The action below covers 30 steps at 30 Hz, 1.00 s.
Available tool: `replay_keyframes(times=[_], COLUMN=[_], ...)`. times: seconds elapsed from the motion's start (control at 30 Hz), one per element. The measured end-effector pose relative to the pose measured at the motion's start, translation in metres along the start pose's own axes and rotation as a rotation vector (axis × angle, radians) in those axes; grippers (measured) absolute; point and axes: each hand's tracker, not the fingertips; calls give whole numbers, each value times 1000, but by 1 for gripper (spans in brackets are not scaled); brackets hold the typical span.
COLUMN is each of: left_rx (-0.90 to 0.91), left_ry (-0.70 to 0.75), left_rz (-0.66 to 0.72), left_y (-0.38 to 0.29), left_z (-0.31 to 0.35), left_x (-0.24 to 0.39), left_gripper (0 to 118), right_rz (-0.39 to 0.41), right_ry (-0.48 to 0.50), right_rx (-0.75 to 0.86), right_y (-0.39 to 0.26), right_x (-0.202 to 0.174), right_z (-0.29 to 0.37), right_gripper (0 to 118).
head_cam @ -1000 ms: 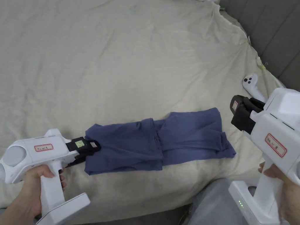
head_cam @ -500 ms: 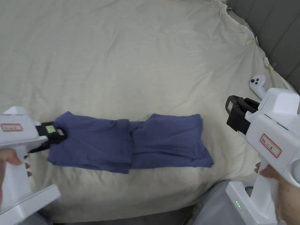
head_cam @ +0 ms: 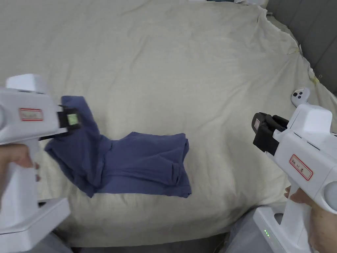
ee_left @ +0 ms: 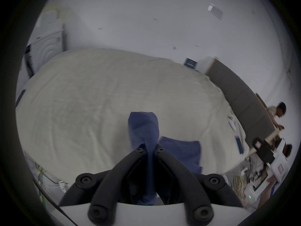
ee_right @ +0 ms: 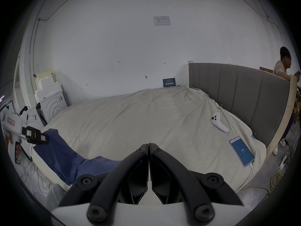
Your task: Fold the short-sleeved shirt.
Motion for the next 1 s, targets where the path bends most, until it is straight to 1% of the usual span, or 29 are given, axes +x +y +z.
replay_keyframes(times=[0.2,0.3,0.4,0.43,0.47,0.5,0.53,0.57,0.6,0.63,0.67,0.73,0.77,0.8,0.83,0.87,0.9,0.93,1.0], left_rx=[-96,-174,-250,-273,-279,-293,-314,-336,-352,-357,-351,-359,-318,-245,-157,-96,-33,24,106], left_ry=[-110,-116,-63,-59,-58,-59,-73,-103,-161,-217,-243,-252,-292,-336,-348,-318,-248,-194,-92], left_rz=[-161,-202,-228,-246,-233,-230,-223,-206,-191,-168,-156,-130,-118,-120,-139,-153,-173,-199,-267], left_y=[-25,-38,-57,-63,-67,-74,-76,-78,-78,-79,-76,-60,-53,-44,-34,-28,-22,-19,-20], left_z=[-55,-100,-144,-157,-168,-177,-183,-188,-190,-188,-184,-171,-159,-144,-126,-116,-100,-92,-82], left_x=[88,117,140,145,148,151,150,150,149,150,150,146,143,136,126,120,114,107,96], left_gripper=[4,4,4,5,8,19,34,53,76,88,95,97,97,97,97,97,94,87,79], right_rz=[-12,-22,-25,-26,-28,-31,-34,-36,-39,-40,-40,-36,-35,-36,-36,-34,-28,-20,-9], right_ry=[-30,-53,-77,-84,-92,-99,-103,-109,-113,-115,-116,-115,-113,-108,-96,-90,-84,-79,-66], right_rx=[20,28,31,33,32,31,30,29,27,25,23,22,24,24,24,26,28,29,32], right_y=[1,2,1,0,0,0,-1,-1,-1,-1,-1,0,1,2,3,4,5,6,6], right_x=[14,21,28,30,32,35,37,39,40,41,41,41,41,40,38,37,35,32,29], right_z=[13,21,28,30,31,33,33,33,33,33,32,31,30,29,29,29,28,26,24], right_gripper=[0,0,0,0,0,0,0,0,0,0,0,0,0,0,0,0,0,0,0])
